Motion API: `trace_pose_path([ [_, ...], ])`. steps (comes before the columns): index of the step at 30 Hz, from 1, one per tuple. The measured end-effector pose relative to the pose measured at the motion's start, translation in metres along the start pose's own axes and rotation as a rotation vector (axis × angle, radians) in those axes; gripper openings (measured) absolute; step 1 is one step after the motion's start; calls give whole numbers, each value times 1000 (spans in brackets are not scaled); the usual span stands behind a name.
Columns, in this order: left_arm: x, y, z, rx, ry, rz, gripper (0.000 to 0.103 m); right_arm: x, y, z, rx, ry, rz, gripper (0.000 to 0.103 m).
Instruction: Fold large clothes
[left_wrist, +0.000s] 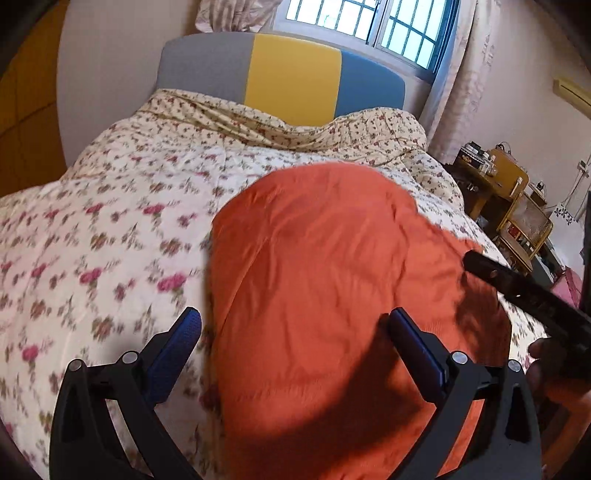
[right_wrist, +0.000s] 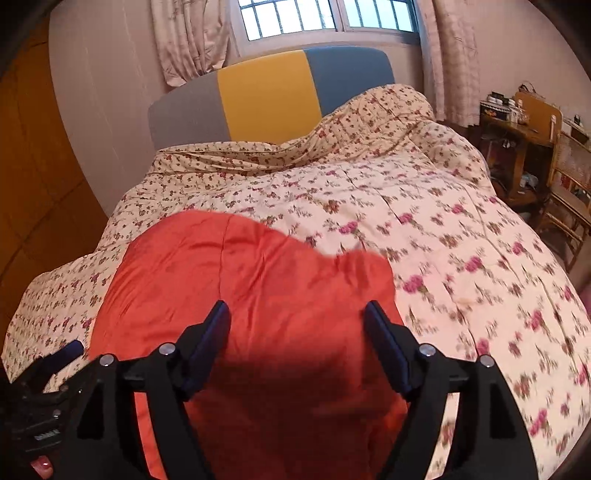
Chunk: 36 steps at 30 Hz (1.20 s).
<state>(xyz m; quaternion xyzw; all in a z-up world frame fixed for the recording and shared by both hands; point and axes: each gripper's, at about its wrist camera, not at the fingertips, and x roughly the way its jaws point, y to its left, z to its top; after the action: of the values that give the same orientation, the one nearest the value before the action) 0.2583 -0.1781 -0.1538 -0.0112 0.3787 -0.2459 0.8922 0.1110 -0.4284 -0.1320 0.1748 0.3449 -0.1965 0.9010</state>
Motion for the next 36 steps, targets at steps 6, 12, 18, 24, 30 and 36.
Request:
trace_pose_path([
  [6,-10,8,-22,-6,44,-23,100,-23,-4,-20,42,21,-7,80],
  [12,-18,14,-38,-12,81,-68,100,-41,-26,-48,98,52,5,83],
  [18,-23,29,-39,-58,89,-82,100,-45,-68,-71,241,100,51,83],
  [24,-19,43,-27,-124,89,-120,100,-37,-81,-52,330,127,155,88],
  [30,1,42,-22,-141,151,-230,100,4,-90,-51,367,242,250,94],
  [36,15,38,-31,-190,198,-351,100,29,-100,-65,464,308,452,90],
])
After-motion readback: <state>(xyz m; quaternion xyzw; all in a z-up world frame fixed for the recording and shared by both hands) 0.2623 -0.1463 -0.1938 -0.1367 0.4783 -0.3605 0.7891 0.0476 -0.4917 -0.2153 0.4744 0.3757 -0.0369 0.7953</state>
